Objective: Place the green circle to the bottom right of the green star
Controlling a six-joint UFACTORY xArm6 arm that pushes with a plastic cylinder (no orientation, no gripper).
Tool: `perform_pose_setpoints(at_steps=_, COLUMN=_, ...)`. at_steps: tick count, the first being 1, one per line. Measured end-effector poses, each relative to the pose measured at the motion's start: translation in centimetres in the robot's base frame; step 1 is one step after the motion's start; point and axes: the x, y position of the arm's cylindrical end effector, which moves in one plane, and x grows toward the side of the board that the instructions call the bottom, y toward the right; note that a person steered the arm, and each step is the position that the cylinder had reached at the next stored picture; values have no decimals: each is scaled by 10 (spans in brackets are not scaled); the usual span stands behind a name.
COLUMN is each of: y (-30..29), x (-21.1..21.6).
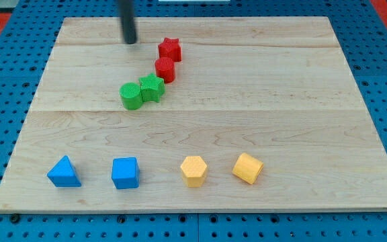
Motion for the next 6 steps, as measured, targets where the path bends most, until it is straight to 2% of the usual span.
perform_pose_setpoints(at_steps=1, y=-16, x=57)
perform_pose_setpoints(at_steps=2, y=-5, x=115)
perform_pose_setpoints(at_steps=4, y=23, x=122)
perform_pose_setpoints(at_steps=5, y=46, x=171)
perform_pose_setpoints(at_steps=6, y=76, x=184)
